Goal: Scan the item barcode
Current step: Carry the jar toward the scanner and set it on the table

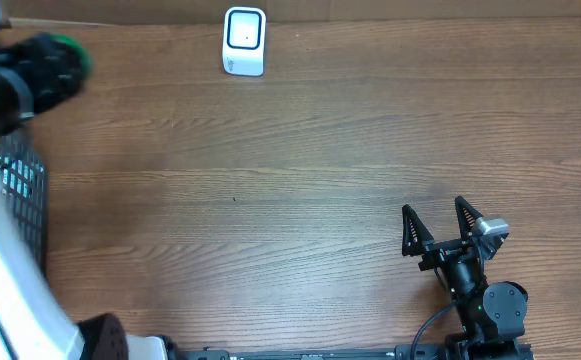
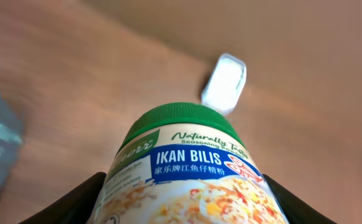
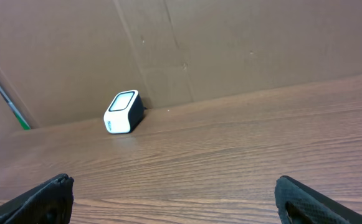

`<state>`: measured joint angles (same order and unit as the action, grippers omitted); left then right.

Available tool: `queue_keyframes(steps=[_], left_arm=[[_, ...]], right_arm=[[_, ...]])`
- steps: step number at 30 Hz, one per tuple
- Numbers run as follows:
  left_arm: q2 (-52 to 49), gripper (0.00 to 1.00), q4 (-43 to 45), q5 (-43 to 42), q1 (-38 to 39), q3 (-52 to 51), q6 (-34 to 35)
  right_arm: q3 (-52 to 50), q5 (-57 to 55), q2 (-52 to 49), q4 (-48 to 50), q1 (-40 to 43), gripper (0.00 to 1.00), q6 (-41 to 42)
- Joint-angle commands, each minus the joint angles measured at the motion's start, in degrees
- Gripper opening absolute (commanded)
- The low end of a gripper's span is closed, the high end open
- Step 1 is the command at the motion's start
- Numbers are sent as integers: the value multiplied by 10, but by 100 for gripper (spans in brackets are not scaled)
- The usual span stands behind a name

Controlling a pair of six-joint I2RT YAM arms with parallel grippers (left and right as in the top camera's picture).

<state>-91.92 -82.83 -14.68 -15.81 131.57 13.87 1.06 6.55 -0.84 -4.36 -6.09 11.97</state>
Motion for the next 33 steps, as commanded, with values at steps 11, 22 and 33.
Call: queue_keyframes(steps=[11, 22, 33], left_arm=[[-182, 48, 42, 63, 303, -171, -18], [-378, 49, 92, 105, 401, -173, 46], [-416, 81, 118, 106, 437, -173, 57]], right_arm=[[-6, -7, 7, 2, -3, 100, -2], [-6, -7, 7, 2, -3, 100, -2], [-6, -7, 7, 2, -3, 100, -2]])
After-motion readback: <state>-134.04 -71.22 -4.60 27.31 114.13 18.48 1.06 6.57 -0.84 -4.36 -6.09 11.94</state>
